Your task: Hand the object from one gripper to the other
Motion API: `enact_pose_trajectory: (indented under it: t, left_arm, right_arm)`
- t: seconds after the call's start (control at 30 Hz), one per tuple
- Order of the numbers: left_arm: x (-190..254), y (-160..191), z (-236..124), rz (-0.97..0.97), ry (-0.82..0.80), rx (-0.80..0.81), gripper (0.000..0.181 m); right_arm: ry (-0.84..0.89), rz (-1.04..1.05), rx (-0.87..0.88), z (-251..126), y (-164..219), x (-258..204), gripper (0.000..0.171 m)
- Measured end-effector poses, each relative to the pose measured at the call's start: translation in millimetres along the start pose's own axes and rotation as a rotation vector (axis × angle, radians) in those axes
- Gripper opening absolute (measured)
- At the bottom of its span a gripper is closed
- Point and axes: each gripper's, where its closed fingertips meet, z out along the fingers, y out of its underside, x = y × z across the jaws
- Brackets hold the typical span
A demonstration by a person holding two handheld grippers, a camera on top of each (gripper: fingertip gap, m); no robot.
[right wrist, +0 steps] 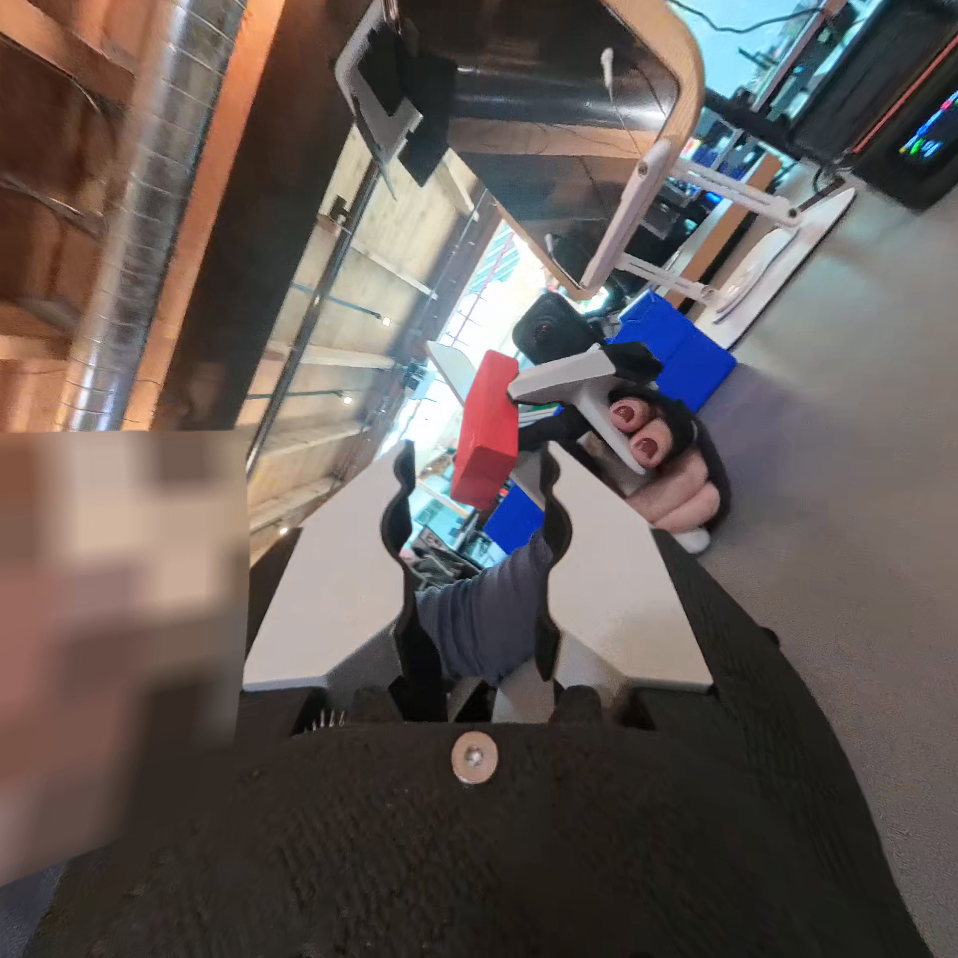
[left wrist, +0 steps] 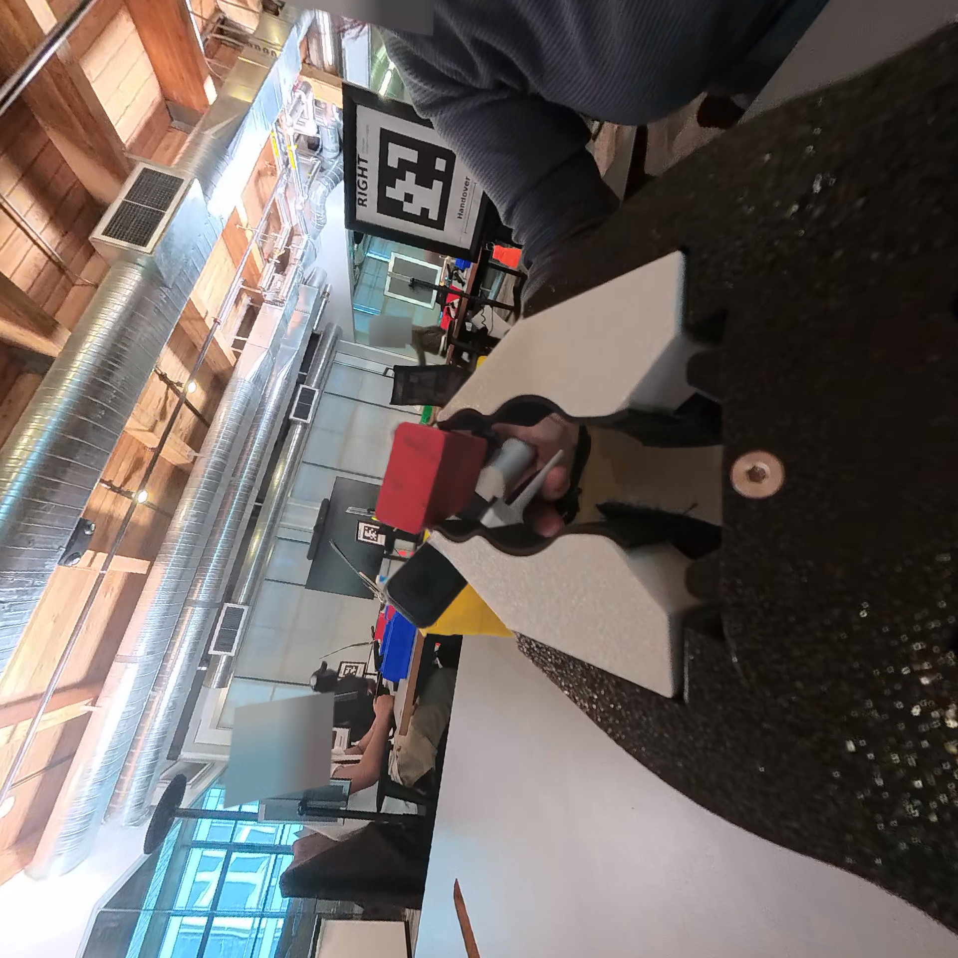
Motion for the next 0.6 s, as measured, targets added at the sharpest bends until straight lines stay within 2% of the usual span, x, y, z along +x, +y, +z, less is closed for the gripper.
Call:
enact_pose_trajectory:
  t: [0.07,0.13,0.27,0.33,0.5,0.6]
  left_arm:
    - [1,3,1,0.016,-0.001,-0.015,0.032]
    - [2,3,2,0.015,0.005,-0.017,0.032]
    - [-3,5,3,-0.034,-0.007,-0.035,0.025]
    - [-7,2,1,-0.050,-0.023,-0.010,0.035]
    - [-12,-5,-4,-0.088,-0.037,0.029,0.033]
    - [-13,-4,-4,-0.084,-0.044,0.026,0.018]
  right_arm:
    - [-0.010,0.001,-0.013,1,2,-2,0.039]
    - [0.027,-0.039,-0.017,0,3,2,0.020]
    - [0.090,-0.153,0.029,-5,-7,4,0.016]
    - [0.146,-0.264,0.032,-8,-11,5,0.015]
    - [0.329,-0.602,-0.020,-12,-12,11,0.015]
    - [0.374,-0.771,-0.072,-9,-7,10,0.015]
